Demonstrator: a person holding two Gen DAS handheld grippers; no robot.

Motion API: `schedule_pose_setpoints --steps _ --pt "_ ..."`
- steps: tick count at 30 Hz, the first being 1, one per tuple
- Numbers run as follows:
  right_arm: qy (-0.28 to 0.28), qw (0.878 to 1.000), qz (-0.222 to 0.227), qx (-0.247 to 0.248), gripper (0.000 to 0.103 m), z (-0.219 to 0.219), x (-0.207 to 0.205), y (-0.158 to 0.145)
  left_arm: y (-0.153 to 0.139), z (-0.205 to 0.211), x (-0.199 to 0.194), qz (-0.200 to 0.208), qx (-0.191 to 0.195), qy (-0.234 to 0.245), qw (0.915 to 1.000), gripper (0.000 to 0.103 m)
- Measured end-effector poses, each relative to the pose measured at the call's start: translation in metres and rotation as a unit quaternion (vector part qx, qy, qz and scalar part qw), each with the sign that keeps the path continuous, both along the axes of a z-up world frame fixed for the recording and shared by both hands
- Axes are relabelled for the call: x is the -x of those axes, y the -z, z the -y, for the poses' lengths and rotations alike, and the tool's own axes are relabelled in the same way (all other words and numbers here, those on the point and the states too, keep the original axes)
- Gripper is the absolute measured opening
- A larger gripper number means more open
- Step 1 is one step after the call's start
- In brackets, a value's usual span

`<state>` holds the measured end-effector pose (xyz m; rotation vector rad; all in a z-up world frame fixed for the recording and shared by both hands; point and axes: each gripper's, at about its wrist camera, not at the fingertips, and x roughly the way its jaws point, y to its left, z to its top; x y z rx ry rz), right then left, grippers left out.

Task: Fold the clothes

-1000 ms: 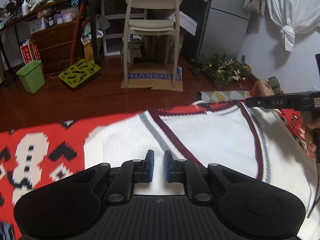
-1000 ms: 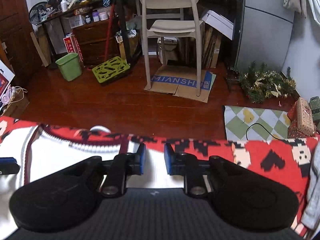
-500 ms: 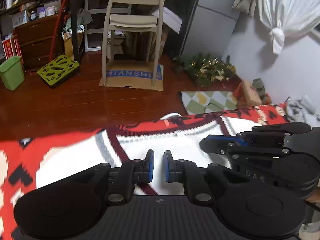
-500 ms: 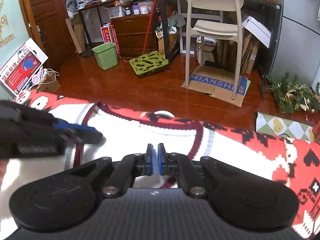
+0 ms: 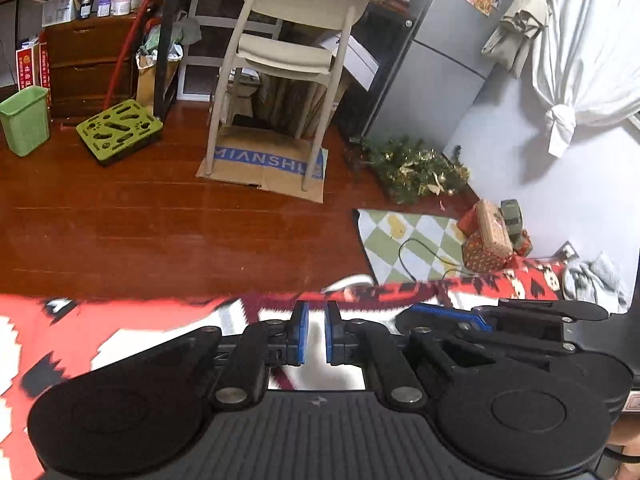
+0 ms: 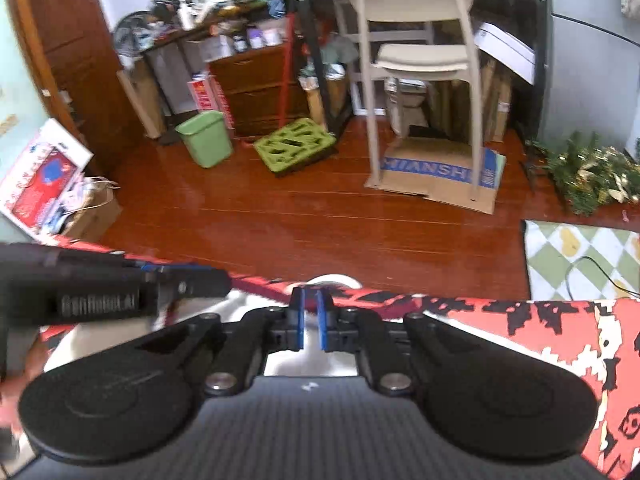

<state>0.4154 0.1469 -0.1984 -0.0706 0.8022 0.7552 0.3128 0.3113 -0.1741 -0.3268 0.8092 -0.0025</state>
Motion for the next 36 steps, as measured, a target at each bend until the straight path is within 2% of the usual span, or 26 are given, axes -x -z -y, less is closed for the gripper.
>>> schedule_pose_setpoints --steps 4,10,14,18,21,25,31,33,36 --pt "-0.027 0.999 -0.006 0.02 0.007 -0.001 0.016 0.009 0.005 0.005 0.012 -0.026 -0.031 0.018 0.999 0.006" --pt "-0.002 1.0 0.013 0.018 0.004 -0.017 0.013 0.019 0.013 0.005 0.005 -0.024 -0.057 0.013 0.998 0.006" --pt "0.005 0.999 0.025 0.039 0.005 -0.035 0.0 0.018 0.015 0.007 -0.011 -0.025 -0.076 0.011 0.9967 0.006" --pt "0.036 0.999 -0.016 0.007 0.008 -0.028 -0.023 0.007 0.007 0.0 -0.012 -0.022 -0.054 -0.001 0.9983 0.006" --pt "0.035 0.999 -0.013 0.0 0.008 -0.004 -0.027 -0.009 0.001 -0.004 -0.002 -0.021 -0.048 0.007 0.9986 0.006" --pt "0.016 1.0 -0.01 0.024 0.008 0.031 -0.021 -0.016 -0.002 -0.007 0.013 -0.029 -0.046 0.022 0.9983 0.006" --pt "-0.001 0.998 -0.007 0.057 0.008 0.048 -0.002 0.005 0.004 -0.002 0.019 -0.039 -0.048 0.028 0.9977 0.006" --pt "0.008 0.998 0.0 0.055 0.001 0.045 -0.007 0.01 0.005 -0.001 0.018 -0.039 -0.045 0.026 0.9979 0.006" --pt "0.02 0.999 0.009 0.049 0.0 0.041 -0.022 0.015 0.006 -0.001 0.013 -0.043 -0.043 0.022 0.9979 0.006"
